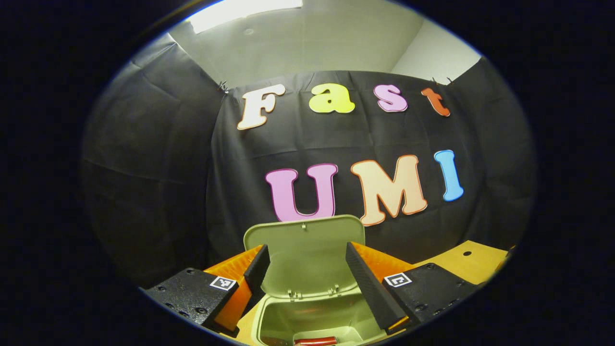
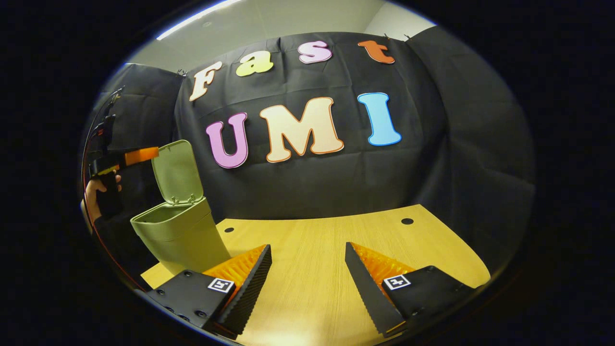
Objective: Press the lid of the desktop garbage bin to open it, pick up the crumpled paper on the desktop and throw it into the bin, then pick up the pop can on the desktop and drop it into the bin, and finally close the garbage bin lid.
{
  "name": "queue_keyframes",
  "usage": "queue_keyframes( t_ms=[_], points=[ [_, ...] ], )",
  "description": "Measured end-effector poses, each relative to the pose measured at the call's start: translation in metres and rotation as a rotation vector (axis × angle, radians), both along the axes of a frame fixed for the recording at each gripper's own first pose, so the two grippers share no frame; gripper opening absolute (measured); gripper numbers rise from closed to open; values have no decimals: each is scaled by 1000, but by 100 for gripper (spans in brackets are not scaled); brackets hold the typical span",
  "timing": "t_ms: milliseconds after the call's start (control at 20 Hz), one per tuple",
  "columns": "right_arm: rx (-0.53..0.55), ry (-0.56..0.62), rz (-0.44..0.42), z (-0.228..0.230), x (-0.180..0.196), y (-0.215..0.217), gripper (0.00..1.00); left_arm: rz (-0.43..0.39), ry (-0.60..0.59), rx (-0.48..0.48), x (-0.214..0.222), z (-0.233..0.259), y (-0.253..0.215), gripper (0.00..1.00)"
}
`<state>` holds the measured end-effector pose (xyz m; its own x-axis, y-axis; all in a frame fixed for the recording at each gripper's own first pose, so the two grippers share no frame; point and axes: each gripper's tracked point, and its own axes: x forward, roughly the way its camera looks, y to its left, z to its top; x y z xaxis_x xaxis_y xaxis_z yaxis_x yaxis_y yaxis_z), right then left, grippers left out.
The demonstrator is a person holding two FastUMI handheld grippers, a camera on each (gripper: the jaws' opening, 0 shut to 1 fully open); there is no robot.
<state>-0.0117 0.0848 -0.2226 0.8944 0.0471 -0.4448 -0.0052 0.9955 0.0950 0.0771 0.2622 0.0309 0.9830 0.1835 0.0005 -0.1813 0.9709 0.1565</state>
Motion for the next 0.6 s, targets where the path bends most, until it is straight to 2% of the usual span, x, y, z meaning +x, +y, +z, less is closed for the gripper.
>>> queue_keyframes(
  t_ms=[150, 200, 250, 300, 350, 400, 450, 600],
  points=[
    [-30, 17, -10, -3, -4, 6, 97, -5, -24, 24, 24, 20, 16, 99],
    [-47, 15, -16, -1, -5, 5, 96, -11, -33, 29, 32, 26, 19, 94],
    [-56, 12, -22, 2, -6, 5, 96, -22, -35, 28, 40, 29, 21, 99],
    [-65, 7, -27, 5, -6, 4, 96, -33, -27, 23, 47, 28, 22, 99],
    [-75, 3, -34, 6, -6, 2, 96, -36, -18, 13, 54, 27, 25, 94],
    [-86, 3, -42, 6, -6, 0, 96, -39, -9, -4, 59, 24, 27, 99],
    [-91, 7, -51, 6, -6, -2, 94, -42, -2, -25, 63, 21, 28, 99],
    [-84, 18, -64, 3, -9, -3, 96, -46, 35, -64, 66, 6, 28, 100]
  ],
)
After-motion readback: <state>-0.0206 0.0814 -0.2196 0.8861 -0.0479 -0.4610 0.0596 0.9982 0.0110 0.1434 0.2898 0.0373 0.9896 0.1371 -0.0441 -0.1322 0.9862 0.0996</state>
